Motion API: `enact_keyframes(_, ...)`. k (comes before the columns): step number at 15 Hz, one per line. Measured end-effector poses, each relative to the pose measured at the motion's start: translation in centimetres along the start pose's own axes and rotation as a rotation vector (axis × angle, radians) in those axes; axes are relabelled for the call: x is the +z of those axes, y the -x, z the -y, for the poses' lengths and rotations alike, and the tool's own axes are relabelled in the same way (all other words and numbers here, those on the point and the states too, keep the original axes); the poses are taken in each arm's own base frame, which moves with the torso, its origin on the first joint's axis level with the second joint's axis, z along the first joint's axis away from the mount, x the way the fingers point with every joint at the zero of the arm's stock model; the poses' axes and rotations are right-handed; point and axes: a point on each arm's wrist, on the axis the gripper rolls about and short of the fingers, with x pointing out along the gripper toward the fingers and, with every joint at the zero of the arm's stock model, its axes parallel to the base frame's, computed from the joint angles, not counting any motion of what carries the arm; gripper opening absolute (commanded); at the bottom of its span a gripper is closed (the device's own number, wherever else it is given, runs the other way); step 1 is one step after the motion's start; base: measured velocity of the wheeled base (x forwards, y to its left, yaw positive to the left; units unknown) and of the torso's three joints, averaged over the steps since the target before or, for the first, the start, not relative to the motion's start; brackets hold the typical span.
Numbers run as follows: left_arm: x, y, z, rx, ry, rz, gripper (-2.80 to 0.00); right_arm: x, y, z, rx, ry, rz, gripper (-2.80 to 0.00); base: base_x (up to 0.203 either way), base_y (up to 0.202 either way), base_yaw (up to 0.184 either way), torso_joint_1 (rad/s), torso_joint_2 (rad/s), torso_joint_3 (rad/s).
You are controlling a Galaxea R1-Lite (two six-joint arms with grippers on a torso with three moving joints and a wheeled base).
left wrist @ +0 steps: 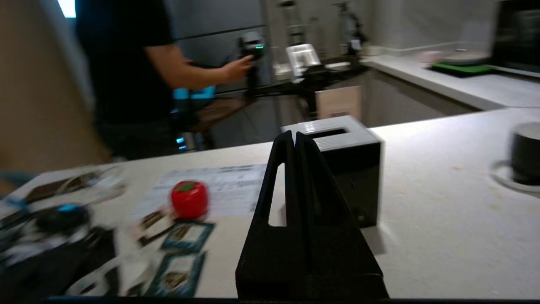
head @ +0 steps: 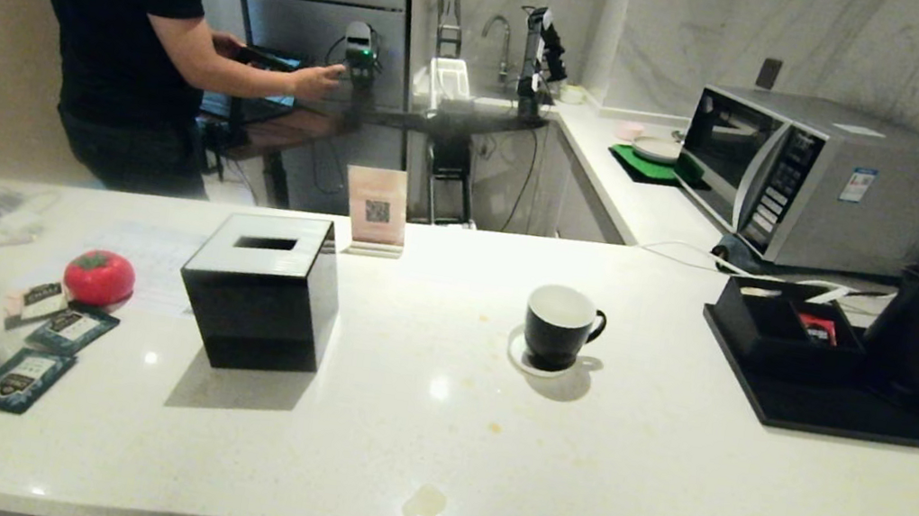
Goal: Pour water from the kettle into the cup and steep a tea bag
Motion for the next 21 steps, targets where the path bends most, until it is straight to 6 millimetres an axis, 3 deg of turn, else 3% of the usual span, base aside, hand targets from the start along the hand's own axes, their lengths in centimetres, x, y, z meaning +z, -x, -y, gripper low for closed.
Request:
enact_keyframes(6,-1.4,2.8,0.0,0.204,-0.007,-0.066,-2.8,0.0,0.0,0.0,0.0,0.0,0.0,-2.8,0.0,0.0,0.0,0.0,0.0,0.0)
enact_keyframes(12,-4.1,4.1,0.1,0.338,-0.014,-0.304,-2.8,0.0,0.0,0.0,-0.001,0.0,0.0,-2.8,0.0,0.0,0.0,0.0,0.0,0.0)
enact_keyframes(15,-4.9,4.4,0.1,0.329,-0.016,-0.385,-2.8,0.0,0.0,0.0,0.0,0.0,0.0,-2.8,0.0,0.0,0.0,0.0,0.0,0.0)
enact_keyframes(21,-5.1,4.7,0.2,0.224,-0.003,-0.379,-2.8,0.0,0.0,0.0,0.0,0.0,0.0,-2.8,0.0,0.0,0.0,0.0,0.0,0.0)
